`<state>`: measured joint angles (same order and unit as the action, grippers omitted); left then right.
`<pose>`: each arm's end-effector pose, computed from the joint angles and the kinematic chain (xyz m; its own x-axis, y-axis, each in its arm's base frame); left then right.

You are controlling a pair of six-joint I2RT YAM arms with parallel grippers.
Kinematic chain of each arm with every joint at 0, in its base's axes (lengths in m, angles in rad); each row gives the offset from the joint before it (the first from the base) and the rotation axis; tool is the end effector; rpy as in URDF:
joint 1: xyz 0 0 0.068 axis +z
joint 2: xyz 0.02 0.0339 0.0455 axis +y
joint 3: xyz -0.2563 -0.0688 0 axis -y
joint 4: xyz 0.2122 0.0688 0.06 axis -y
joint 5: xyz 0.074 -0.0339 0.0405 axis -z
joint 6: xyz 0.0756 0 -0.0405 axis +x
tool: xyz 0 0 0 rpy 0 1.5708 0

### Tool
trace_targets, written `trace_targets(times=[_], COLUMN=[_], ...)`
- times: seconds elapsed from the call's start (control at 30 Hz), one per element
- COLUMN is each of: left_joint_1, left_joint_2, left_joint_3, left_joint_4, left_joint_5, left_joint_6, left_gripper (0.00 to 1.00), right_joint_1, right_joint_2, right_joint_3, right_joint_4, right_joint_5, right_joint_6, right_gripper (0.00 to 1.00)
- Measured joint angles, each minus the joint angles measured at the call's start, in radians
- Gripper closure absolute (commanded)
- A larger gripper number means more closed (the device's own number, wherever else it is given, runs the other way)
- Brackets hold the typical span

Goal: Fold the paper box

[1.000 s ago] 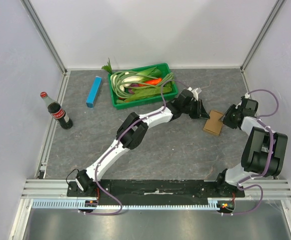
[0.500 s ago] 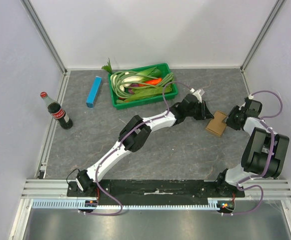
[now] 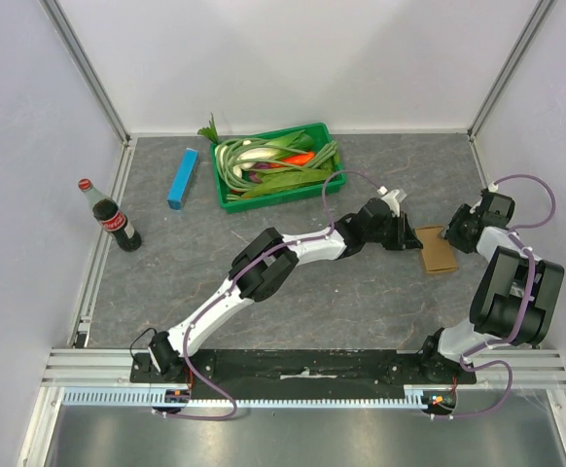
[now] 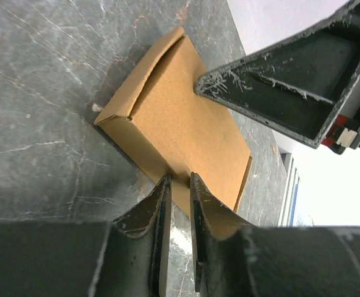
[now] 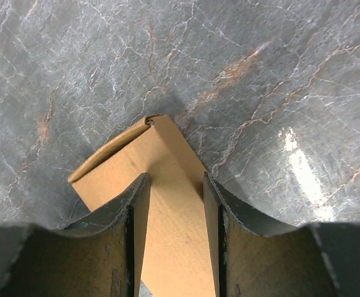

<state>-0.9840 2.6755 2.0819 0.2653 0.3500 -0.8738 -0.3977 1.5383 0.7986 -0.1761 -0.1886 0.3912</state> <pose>0.3082 -0.5104 0.1130 -0.8522 -0.0192 -0.5229 0.4806 0.3663 -0.7968 0.2813 -0.1028 0.1534 -0.5710 0.6461 -0.5064 0.5331 0.7610 0.3697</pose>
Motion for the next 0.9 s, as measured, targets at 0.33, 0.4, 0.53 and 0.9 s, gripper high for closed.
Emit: trace_targets(times=[0.33, 0.4, 0.53, 0.9], left_joint_1=[-0.012, -0.012, -0.012, -0.013], left_joint_2=[0.000, 0.000, 0.000, -0.002], left_joint_3=[0.000, 0.000, 0.000, -0.002], left_joint_4=[-0.002, -0.001, -0.002, -0.005], left_joint_5=[0.016, 0.018, 0.023, 0.026], left_joint_6=[0.002, 0.004, 0.005, 0.016], left_gripper=[0.70, 0.69, 0.68, 0.66], right_joint_1=[-0.002, -0.002, -0.002, -0.002], right_joint_2=[0.006, 0.005, -0.007, -0.052], right_joint_3=[0.004, 0.004, -0.007, -0.042], right_joint_4=[0.006, 0.006, 0.010, 0.003], right_joint_5=[0.011, 0.011, 0.014, 0.034], right_joint_6=[-0.016, -0.016, -0.016, -0.015], right_gripper=[0.54, 0.54, 0.53, 0.52])
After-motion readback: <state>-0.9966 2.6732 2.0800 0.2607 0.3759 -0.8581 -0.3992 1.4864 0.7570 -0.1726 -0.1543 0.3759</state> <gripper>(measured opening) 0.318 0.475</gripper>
